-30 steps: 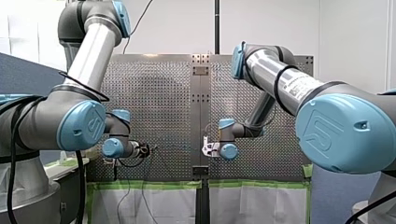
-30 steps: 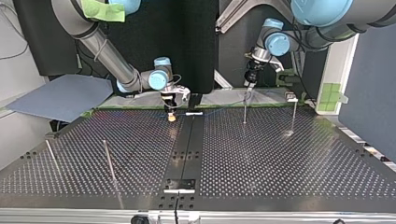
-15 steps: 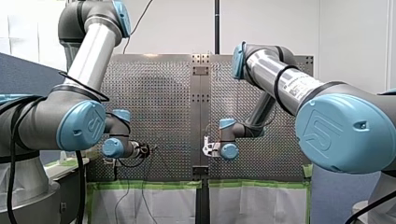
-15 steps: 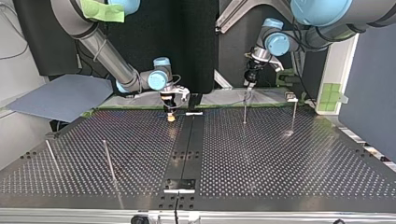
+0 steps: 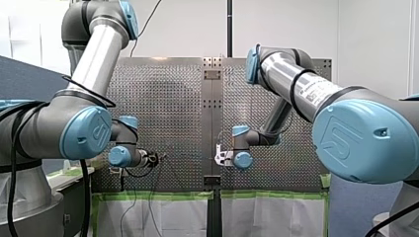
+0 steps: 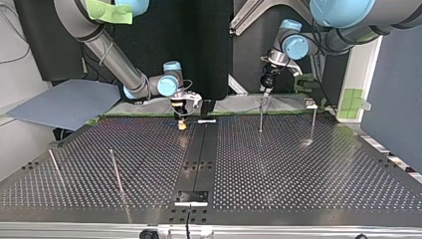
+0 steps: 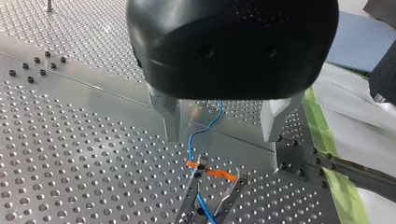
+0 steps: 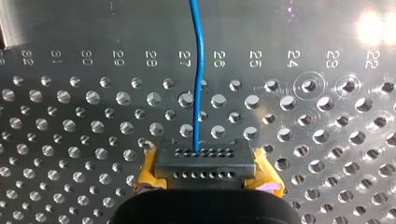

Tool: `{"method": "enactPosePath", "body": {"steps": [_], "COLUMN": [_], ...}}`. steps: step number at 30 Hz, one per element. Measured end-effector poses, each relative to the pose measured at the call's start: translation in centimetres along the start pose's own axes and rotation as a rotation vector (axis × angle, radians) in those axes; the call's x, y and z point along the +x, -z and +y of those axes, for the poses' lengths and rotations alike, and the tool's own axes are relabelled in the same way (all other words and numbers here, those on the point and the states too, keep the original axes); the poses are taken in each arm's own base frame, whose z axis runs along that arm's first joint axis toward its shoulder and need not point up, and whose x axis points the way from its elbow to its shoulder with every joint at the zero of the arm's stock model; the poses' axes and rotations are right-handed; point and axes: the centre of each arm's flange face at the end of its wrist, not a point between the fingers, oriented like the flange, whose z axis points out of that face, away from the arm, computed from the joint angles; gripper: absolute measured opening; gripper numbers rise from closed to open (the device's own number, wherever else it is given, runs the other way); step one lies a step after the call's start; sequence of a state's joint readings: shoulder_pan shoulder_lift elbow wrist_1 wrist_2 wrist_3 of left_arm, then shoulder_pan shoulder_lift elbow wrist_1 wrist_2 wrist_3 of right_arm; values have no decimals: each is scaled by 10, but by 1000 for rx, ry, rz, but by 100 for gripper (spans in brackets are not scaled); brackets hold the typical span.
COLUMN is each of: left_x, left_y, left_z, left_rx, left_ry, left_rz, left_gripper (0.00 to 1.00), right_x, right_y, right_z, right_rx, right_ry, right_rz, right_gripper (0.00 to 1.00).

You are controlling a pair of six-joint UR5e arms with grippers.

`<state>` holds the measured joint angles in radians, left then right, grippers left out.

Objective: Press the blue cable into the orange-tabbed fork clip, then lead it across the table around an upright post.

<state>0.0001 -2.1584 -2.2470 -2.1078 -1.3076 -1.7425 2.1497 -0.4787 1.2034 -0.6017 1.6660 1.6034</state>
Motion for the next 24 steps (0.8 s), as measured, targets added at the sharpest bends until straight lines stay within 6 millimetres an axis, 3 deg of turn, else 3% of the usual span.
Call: {"method": "enactPosePath", "body": {"steps": [24], "left_x": [5], "left_y": [6], "left_z": [6], "left_rx": [-102], "left_ry": [-36], "left_rz": [36], "left_gripper": [85], "right_x": [0], "right_y": [0], "right_z": [2], "right_rx": [-2], "right_ry": [0], "right_rz": [-1], "right_gripper": [0]}}
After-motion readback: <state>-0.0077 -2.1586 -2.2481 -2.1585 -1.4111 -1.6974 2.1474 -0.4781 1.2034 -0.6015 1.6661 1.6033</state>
